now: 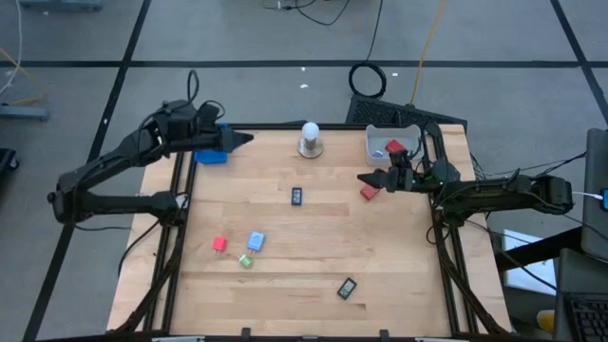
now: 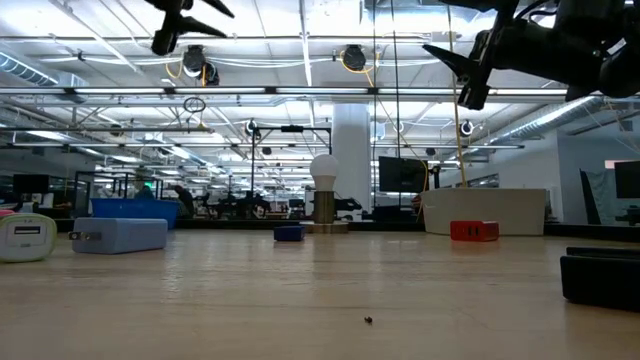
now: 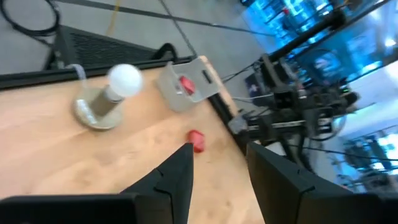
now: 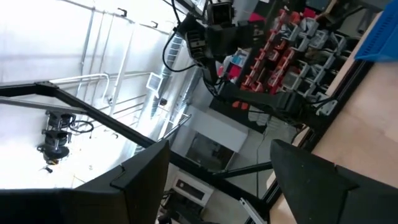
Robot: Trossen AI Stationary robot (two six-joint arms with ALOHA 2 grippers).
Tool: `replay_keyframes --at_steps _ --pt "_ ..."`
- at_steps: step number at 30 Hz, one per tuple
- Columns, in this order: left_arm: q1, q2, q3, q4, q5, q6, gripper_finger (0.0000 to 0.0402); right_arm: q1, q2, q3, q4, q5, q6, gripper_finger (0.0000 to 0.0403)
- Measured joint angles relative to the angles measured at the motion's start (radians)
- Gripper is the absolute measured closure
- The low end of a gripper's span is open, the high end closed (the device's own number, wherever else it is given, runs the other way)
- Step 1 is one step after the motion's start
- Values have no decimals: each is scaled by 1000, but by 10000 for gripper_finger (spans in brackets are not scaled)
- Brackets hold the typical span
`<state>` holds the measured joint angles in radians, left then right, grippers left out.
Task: Pick & Place Office items
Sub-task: Put the blue digital clock into the blue bin
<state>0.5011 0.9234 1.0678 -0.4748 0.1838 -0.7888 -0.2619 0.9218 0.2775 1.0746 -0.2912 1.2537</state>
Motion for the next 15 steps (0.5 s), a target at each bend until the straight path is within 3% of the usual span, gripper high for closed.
replay_keyframes --at_steps 7,15 --pt "-117 61 95 -3 -118 -81 252 0 0 0 -1 1 -19 133" --pt "-217 293 370 -148 -209 -41 252 -21 0 0 -2 0 -43 133"
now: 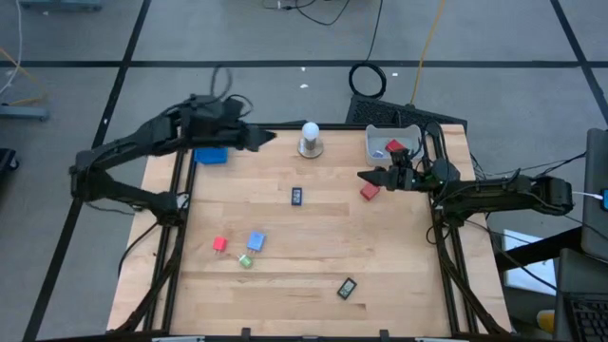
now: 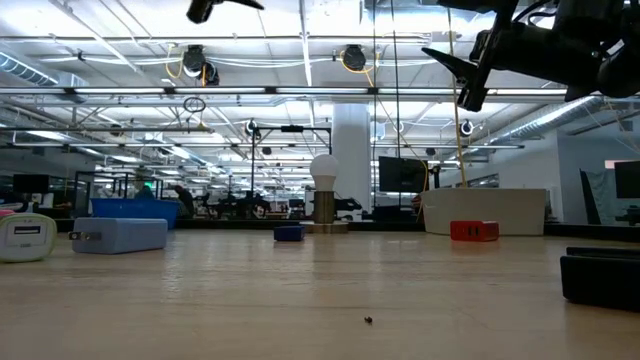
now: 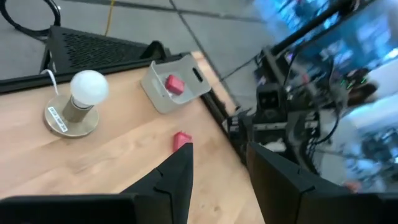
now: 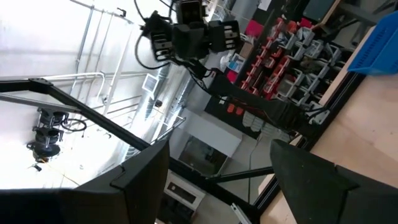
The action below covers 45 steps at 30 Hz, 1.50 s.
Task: Pick & Place Office items
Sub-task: Put the blue digital clock into the blue bin
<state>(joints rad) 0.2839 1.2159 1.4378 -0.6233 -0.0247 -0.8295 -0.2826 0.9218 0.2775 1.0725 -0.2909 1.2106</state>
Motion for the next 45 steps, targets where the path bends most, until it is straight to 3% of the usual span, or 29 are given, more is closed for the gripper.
replay_keyframes --at_steps 4,9,17,21,28,45 --pt "-35 112 121 -60 0 47 252 -6 0 0 0 0 0 133" --pt "-52 180 175 -62 26 69 252 -6 0 0 0 -1 -17 133" --pt "-64 196 175 -78 32 68 252 -6 0 0 -55 -28 -667 133" --pt "-76 195 175 -77 23 65 252 -6 0 0 -73 -28 -836 133" --pt "-102 195 175 -83 23 76 252 -6 0 0 -75 -27 -918 133" --pt "-157 240 175 -92 22 128 252 -6 0 0 -83 -26 -909 133"
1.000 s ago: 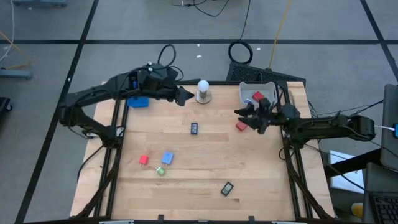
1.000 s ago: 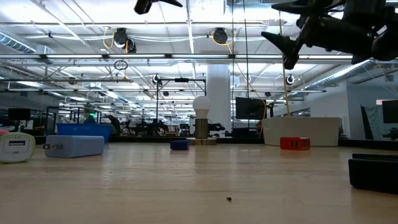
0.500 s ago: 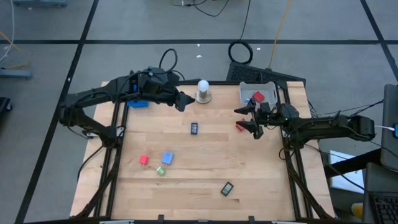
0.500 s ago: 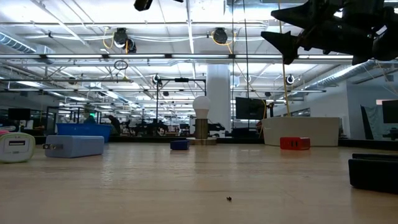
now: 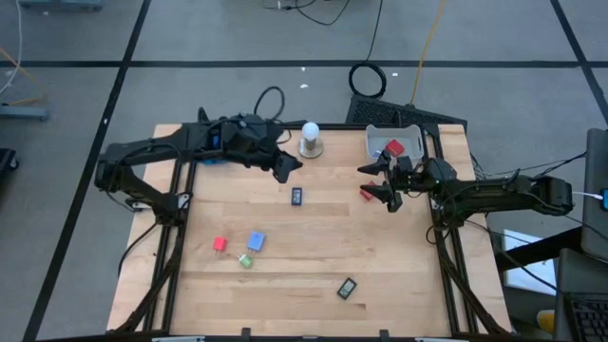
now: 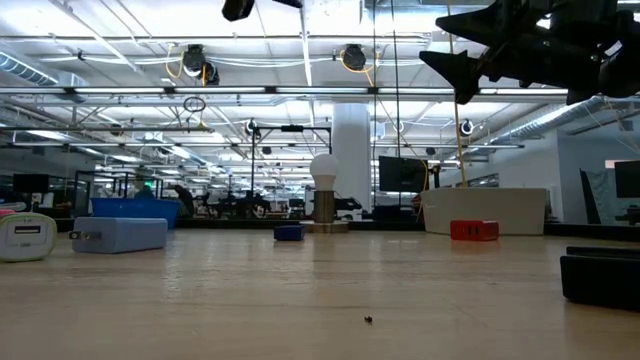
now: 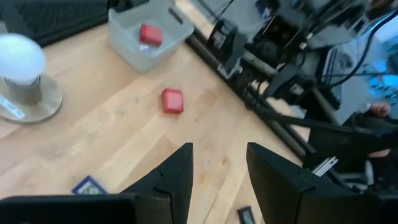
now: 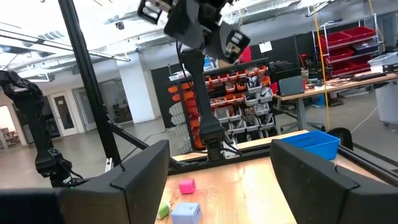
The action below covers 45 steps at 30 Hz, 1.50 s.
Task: Pick & Place Office items
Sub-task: Put the blue digital clock into the blue bin
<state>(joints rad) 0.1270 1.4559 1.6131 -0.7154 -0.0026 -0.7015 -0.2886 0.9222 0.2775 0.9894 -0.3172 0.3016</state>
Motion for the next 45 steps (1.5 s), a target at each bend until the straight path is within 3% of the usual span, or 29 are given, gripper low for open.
replay_keyframes --at_steps 5,9,12,19,26,37,40,45 --pt "-13 11 0 -22 -3 -37 252 0 0 0 -5 0 0 133" --pt "-40 35 1 -139 -79 -163 252 0 0 0 -7 0 0 133" --pt "-49 85 5 -220 -53 -253 252 0 0 0 -7 0 0 133" --pt "-14 277 202 -362 -54 -356 252 0 0 0 -9 1 0 133" --pt "33 450 357 -551 -67 -356 252 0 0 -1 -28 1 0 133" --pt "86 531 352 -566 -50 -330 252 -1 0 -1 -63 2 0 133" --pt "94 534 317 -557 -44 -274 252 -2 0 -1 -88 3 0 133" --pt "105 533 221 -543 -70 -352 252 -2 0 -1 -113 3 0 133"
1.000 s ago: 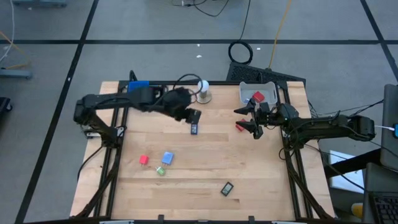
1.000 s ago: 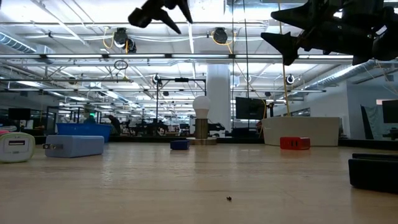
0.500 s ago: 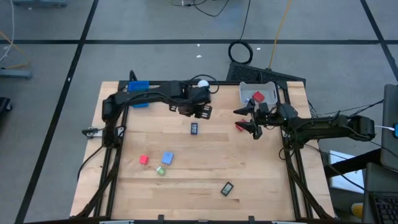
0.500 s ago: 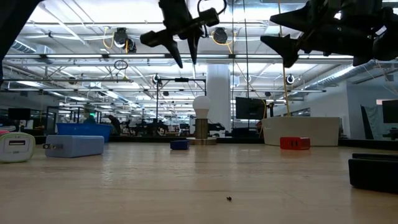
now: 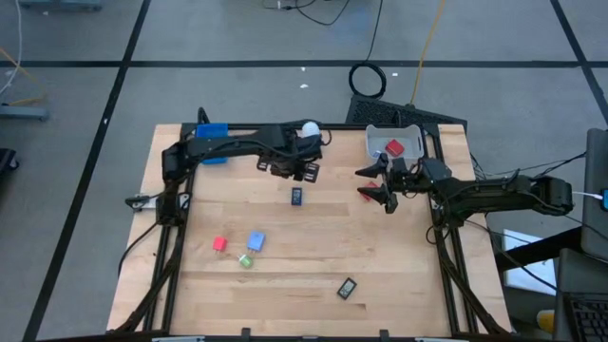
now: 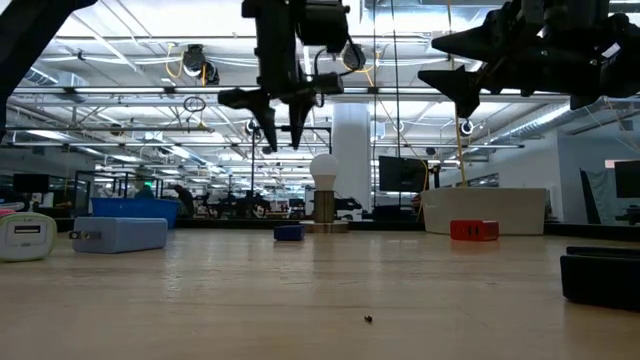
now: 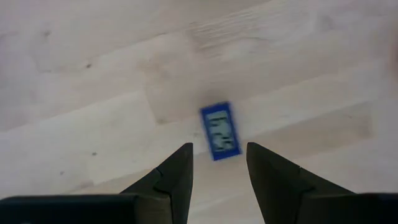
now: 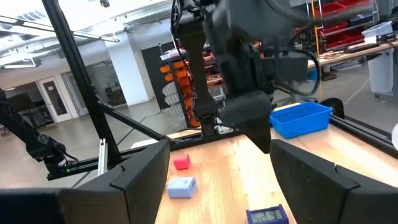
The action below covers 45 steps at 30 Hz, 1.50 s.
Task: Pick & Place Office items
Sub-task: Put the blue digital clock into the blue bin
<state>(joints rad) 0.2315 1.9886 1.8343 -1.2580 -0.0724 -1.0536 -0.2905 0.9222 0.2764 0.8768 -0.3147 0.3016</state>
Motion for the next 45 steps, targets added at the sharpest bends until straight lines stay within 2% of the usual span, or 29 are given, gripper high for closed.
replay_keyframes --at_steps 3,7,13,19,31,34,40,45 --pt "11 -2 -57 53 -11 -14 252 0 0 0 -3 0 0 133" --pt "25 0 -167 224 -10 -4 252 0 0 0 -8 0 0 133" --pt "17 0 -317 455 90 -55 252 0 0 0 -7 -1 0 133" --pt "3 0 -350 469 98 -59 240 0 0 0 -7 -1 0 133" --pt "7 0 -353 398 88 -117 91 0 0 0 -7 -1 0 133" --pt "6 0 -353 373 90 -138 66 0 0 0 -7 -1 0 133" --pt "-1 0 -312 373 90 -151 59 0 0 0 -7 -1 0 133" --pt "-9 76 -140 272 89 -92 82 0 0 0 -7 -2 0 133"
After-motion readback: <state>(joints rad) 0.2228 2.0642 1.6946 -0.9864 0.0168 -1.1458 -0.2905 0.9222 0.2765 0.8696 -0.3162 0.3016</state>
